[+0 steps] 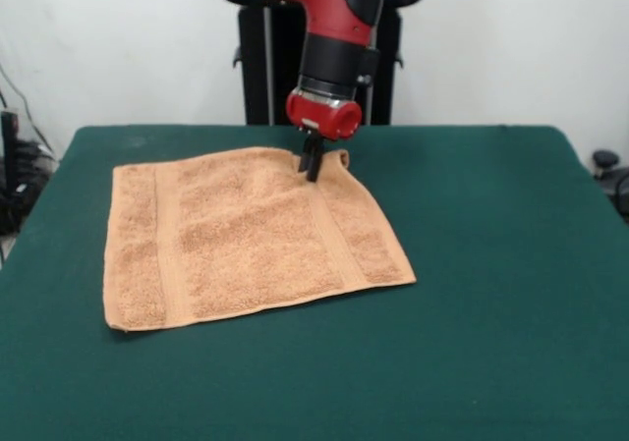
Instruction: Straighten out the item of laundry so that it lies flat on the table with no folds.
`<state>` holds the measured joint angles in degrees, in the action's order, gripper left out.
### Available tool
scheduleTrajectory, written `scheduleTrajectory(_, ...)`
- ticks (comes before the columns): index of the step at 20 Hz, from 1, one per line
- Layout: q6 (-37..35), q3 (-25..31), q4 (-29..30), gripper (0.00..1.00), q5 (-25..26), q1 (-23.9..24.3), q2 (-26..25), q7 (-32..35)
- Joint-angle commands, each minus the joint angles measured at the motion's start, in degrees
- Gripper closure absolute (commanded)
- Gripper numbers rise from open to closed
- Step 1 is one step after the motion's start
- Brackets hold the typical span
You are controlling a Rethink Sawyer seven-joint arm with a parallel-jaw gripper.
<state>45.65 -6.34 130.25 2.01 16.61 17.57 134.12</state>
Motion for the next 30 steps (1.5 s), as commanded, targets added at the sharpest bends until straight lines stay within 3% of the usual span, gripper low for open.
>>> scheduleTrajectory(1, -6.11, 10.14, -17.90, 1.00, 6.65, 9.53, -23.63, 12.55)
scheduleTrajectory(3, -5.24, 11.56, -21.62, 1.00, 10.79, 11.37, -25.84, 12.81)
scheduleTrajectory(8, -3.40, 12.51, -26.32, 1.00, 14.29, 12.36, -28.60, 12.13)
scheduleTrajectory(16, -6.66, 16.18, -31.95, 1.00, 23.75, 16.59, -32.63, 13.35)
scheduleTrajectory(20, -3.90, 16.10, -31.09, 1.00, 19.98, 15.74, -33.93, 13.63)
scheduleTrajectory(26, -4.22, 16.90, -32.50, 1.00, 20.53, 15.03, -34.90, 12.73)
scheduleTrajectory(30, 0.78, 14.09, -27.51, 1.00, 6.89, 8.57, -32.59, 6.85)
